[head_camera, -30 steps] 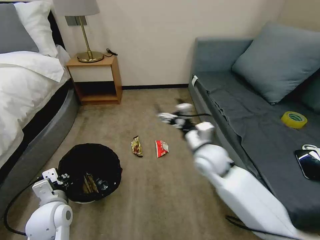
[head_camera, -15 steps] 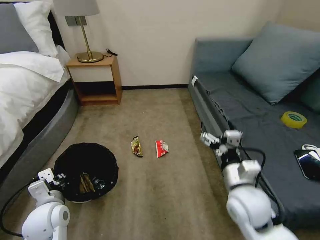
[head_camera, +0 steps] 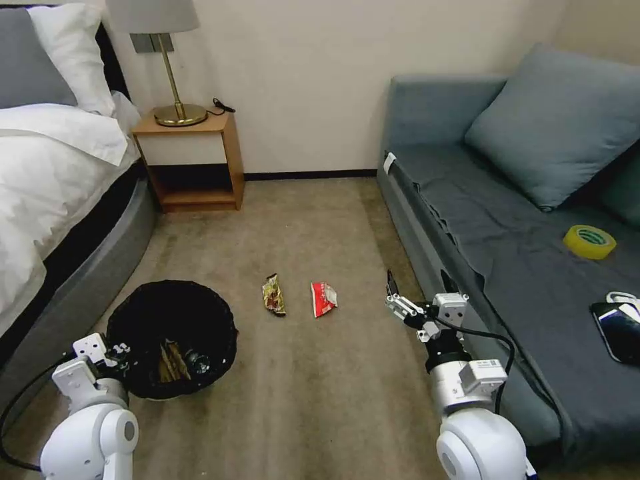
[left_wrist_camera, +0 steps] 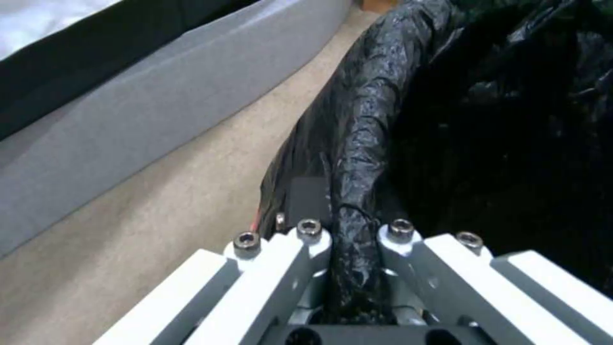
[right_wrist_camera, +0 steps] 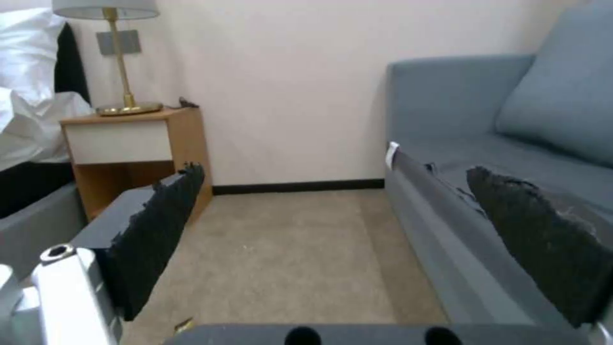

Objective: Pick up the trash bin, then pick up the garbage on the floor and place it into the trash bin.

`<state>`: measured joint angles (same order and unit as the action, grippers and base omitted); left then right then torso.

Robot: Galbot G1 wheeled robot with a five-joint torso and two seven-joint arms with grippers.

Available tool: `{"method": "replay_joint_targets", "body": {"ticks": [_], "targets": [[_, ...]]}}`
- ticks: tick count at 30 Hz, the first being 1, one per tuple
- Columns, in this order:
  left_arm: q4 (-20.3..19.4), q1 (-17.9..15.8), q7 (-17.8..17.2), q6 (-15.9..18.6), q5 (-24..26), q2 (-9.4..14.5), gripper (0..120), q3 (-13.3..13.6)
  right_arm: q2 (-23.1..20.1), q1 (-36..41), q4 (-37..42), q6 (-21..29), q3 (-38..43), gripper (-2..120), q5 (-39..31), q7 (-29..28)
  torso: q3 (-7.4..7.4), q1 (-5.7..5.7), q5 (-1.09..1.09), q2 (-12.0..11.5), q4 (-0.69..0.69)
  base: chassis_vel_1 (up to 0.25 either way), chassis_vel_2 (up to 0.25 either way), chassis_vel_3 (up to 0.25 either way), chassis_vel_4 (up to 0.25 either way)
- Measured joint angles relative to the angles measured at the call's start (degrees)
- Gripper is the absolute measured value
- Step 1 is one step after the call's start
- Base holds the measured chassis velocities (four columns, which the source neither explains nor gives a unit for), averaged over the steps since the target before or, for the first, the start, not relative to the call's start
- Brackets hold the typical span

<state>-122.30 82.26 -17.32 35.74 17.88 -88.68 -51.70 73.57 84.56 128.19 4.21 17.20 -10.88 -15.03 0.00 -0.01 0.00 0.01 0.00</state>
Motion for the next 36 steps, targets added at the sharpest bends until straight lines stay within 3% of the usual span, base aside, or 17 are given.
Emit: {"method": "replay_joint_targets", "body": {"ticks": [31,36], "targets": [[0.9,0.0,0.0,-0.2,0.0,0.2,2,0.0,-0.7,-2.7,-2.8,-0.9,-2.1,100,-0.9,0.7,-0.01,0.01,0.0,0.0,-0.01,-0.205,0.207,0.21,-0.207],[0.9,0.0,0.0,-0.2,0.0,0.2,2,0.1,-2.7,-7.4,-4.6,1.9,-5.3,100,-5.9,0.4,-0.01,0.01,0.0,0.0,-0.01,-0.058,0.062,0.048,-0.055]]}}
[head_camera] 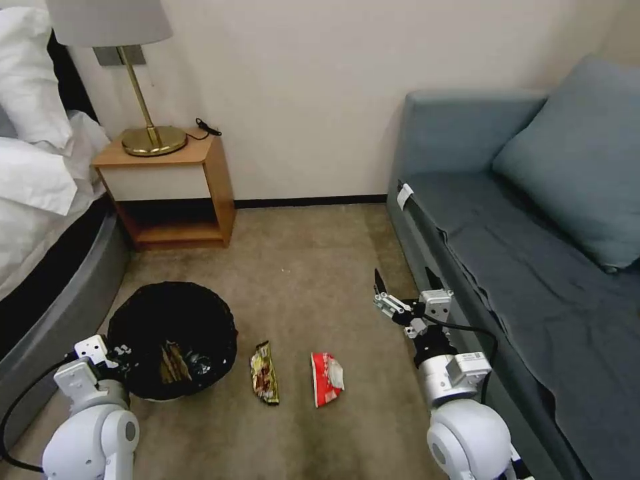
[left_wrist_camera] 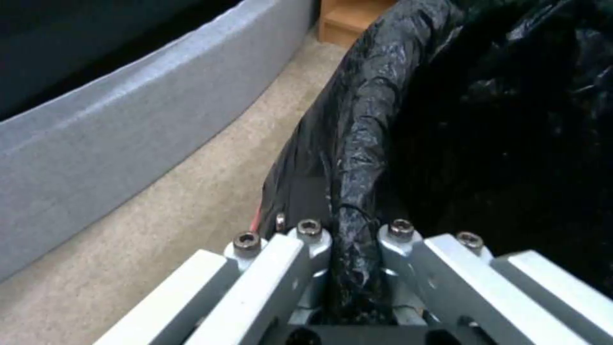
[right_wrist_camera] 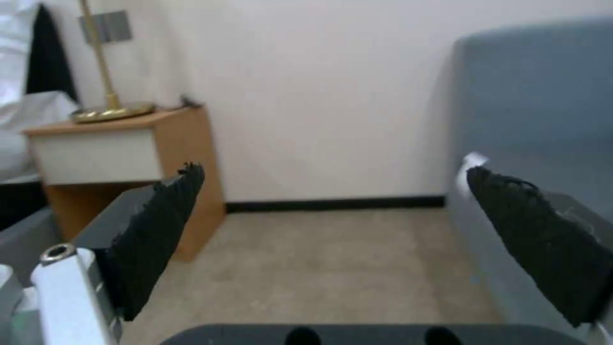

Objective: Pick up the trash bin, then pick up the garbage on the floor and place it into the trash bin.

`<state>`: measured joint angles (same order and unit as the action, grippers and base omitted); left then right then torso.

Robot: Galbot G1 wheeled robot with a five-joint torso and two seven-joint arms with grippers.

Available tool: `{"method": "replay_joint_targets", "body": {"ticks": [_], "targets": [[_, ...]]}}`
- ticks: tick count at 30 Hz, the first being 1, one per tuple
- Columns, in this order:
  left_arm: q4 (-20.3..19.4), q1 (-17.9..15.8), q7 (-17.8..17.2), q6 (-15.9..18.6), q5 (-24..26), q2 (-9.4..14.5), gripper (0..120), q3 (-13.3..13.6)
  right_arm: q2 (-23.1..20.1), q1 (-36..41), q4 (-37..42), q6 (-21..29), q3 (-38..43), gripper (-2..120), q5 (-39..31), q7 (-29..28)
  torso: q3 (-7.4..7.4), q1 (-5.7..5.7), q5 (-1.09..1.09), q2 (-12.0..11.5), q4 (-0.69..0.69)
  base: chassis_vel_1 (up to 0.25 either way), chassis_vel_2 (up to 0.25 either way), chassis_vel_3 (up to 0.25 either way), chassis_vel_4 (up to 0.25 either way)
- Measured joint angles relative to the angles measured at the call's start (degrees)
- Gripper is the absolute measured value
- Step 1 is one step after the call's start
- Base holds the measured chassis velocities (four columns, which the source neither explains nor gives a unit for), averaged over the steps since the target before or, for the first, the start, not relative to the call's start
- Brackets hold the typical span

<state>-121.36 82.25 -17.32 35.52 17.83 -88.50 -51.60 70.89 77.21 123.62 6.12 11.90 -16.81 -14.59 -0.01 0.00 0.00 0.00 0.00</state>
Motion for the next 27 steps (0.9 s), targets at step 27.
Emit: {"method": "replay_joint_targets", "body": {"ticks": [27], "targets": [[0.7,0.4,0.1,-0.7,-1.0,-0.5,2,-1.7,-3.6,-34.3,-37.3,30.3,-30.4,100,-36.6,-9.1,0.0,0.0,0.01,0.0,0.01,0.002,-0.002,-0.005,0.002]]}}
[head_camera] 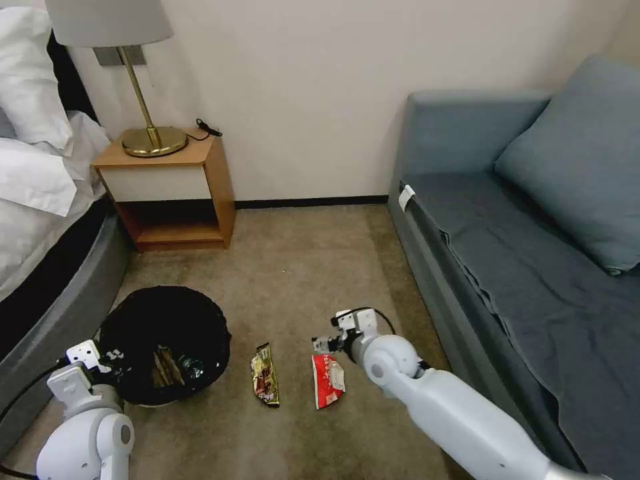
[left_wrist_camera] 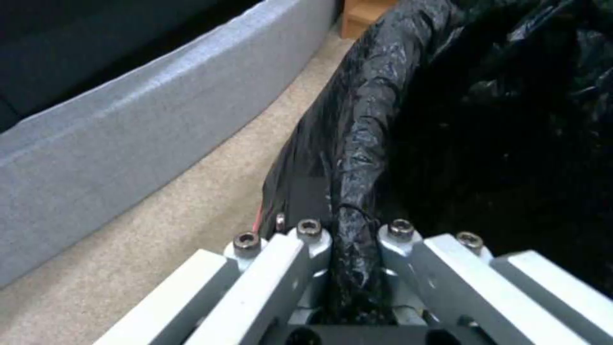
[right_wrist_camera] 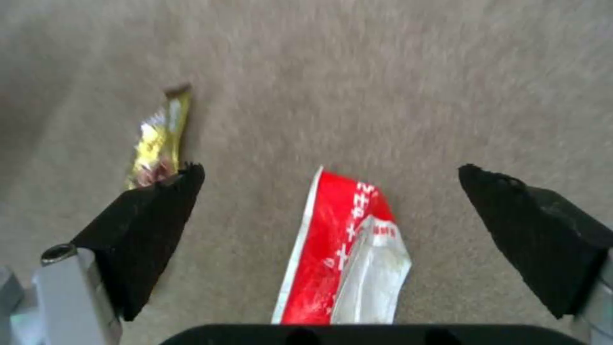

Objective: Pick up the trash bin, then pick up the garbage on the floor and place it into the trash bin.

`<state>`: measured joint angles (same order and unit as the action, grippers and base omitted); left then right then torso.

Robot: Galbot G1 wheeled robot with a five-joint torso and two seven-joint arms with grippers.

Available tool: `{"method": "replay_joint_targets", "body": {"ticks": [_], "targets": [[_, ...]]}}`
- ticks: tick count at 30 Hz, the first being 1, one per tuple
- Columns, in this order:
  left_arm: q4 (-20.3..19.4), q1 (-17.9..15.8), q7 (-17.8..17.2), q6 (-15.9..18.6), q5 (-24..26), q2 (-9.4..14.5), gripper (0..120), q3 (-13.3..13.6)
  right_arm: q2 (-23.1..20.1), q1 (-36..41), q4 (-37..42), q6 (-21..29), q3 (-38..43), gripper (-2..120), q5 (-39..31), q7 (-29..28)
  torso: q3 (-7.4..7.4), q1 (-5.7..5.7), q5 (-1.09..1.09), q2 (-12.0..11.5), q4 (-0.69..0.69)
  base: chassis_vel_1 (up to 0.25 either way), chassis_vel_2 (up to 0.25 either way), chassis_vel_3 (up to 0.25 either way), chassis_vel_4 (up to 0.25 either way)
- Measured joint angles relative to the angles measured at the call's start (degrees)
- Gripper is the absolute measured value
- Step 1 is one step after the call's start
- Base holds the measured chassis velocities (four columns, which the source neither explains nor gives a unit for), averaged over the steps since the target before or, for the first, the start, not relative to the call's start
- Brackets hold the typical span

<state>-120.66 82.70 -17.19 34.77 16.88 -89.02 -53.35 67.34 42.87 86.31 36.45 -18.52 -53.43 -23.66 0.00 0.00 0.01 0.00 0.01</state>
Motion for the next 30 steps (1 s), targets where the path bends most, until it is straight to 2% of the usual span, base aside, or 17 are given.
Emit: {"method": "replay_joint_targets", "body": {"ticks": [8,19,30], "targets": [[-0.7,0.7,0.0,-0.2,-0.3,-0.3,2,-0.6,1.3,0.8,-7.5,-1.5,-1.4,100,6.8,4.6,0.0,0.0,0.0,0.0,-0.01,0.0,0.0,0.0,0.0],[-1.4,1.4,0.1,-0.3,-0.4,-0.3,2,-1.1,2.4,3.4,-9.3,-2.5,-2.7,98,10.9,6.7,0.01,0.0,-0.01,0.0,0.0,0.0,0.0,0.0,0.0],[-1.8,1.5,0.1,-0.4,-0.3,-0.3,2,-1.1,3.7,4.2,-13.1,-4.5,-3.2,90,14.5,8.3,0.01,0.0,0.0,0.0,-0.01,0.0,0.0,0.0,0.0]]}}
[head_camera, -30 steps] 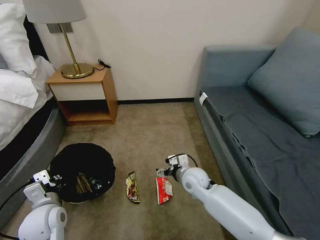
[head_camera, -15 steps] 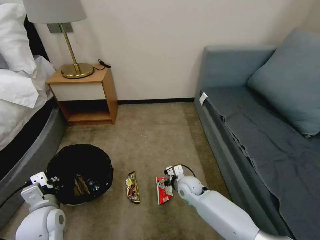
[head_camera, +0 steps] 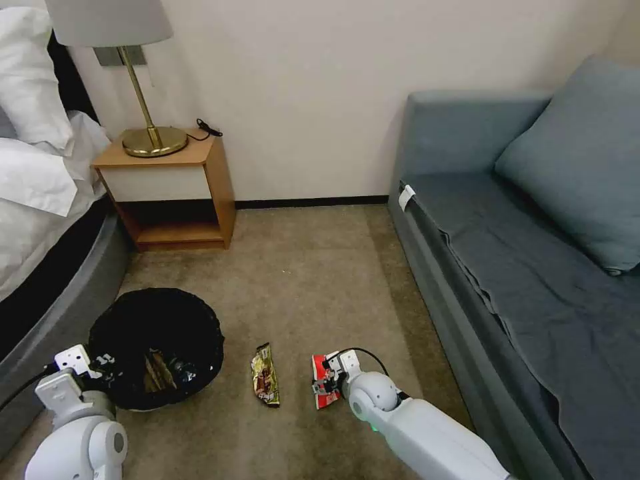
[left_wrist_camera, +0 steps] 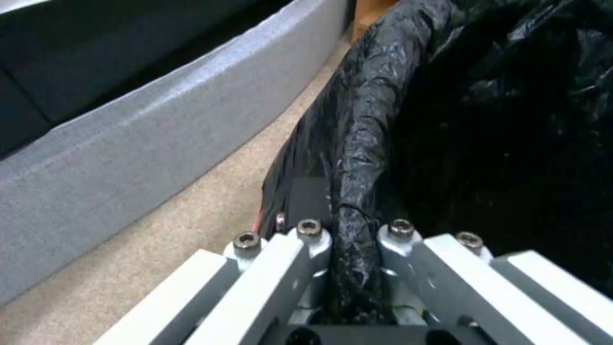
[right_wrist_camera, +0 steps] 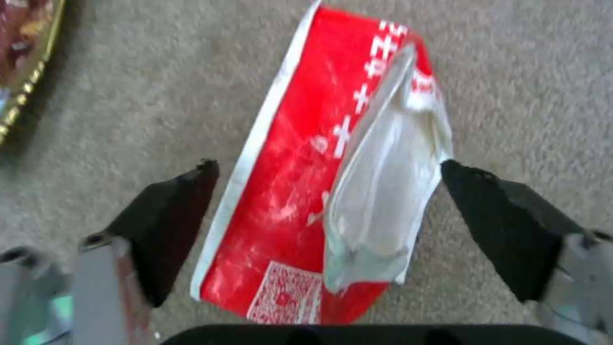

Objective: Pick up the trash bin, then pick up the garbage on the floor and place it into the trash bin.

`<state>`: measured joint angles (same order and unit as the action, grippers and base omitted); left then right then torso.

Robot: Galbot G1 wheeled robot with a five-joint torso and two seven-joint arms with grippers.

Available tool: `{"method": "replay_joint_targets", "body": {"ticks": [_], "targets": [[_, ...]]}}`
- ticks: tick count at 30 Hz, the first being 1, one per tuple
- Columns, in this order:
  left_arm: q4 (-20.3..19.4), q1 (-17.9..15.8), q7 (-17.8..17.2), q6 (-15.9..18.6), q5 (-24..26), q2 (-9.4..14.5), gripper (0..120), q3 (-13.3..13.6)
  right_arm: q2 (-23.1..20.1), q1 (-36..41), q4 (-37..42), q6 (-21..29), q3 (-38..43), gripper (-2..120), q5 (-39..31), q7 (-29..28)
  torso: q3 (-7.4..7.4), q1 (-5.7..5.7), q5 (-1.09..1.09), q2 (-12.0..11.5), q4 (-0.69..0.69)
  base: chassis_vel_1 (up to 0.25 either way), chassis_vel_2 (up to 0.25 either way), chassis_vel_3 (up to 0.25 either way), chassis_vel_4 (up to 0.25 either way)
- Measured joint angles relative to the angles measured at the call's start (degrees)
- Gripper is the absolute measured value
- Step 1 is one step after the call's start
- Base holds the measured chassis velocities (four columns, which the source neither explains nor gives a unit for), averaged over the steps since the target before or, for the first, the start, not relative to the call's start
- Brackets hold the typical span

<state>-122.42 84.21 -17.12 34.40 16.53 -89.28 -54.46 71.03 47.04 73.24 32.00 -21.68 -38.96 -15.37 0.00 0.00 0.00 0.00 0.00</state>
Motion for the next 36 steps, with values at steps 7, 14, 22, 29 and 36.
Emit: {"method": "replay_joint_targets", "body": {"ticks": [7,14,22,29,36], "targets": [[0.0,-0.1,0.0,0.0,0.0,0.1,2,0.0,0.3,0.8,-1.0,-1.3,0.1,66,1.4,0.8,0.0,0.0,0.0,0.0,0.0,0.0,0.0,0.0,0.0],[0.0,0.0,0.0,0.0,-0.1,0.2,2,0.0,1.0,1.5,-2.0,-2.3,0.2,38,2.5,1.5,0.0,0.0,0.0,0.0,0.0,0.0,0.0,0.0,0.0],[0.0,0.1,0.1,-0.1,-0.3,0.2,2,0.1,1.1,2.0,-2.2,-3.5,0.4,11,3.2,1.8,0.0,0.0,0.0,0.0,0.0,0.0,0.0,0.0,0.0],[0.1,0.0,0.1,-0.1,-0.4,0.1,2,0.3,0.6,2.1,-1.7,-4.7,0.6,0,3.6,1.8,0.0,0.0,0.0,0.0,0.0,0.0,0.0,0.0,0.0],[0.3,-0.1,0.1,-0.1,-0.5,0.1,2,0.8,-2.3,2.1,3.7,-5.9,0.9,0,1.8,0.7,0.0,0.0,-0.01,0.0,0.0,0.0,0.0,0.0,0.0]]}}
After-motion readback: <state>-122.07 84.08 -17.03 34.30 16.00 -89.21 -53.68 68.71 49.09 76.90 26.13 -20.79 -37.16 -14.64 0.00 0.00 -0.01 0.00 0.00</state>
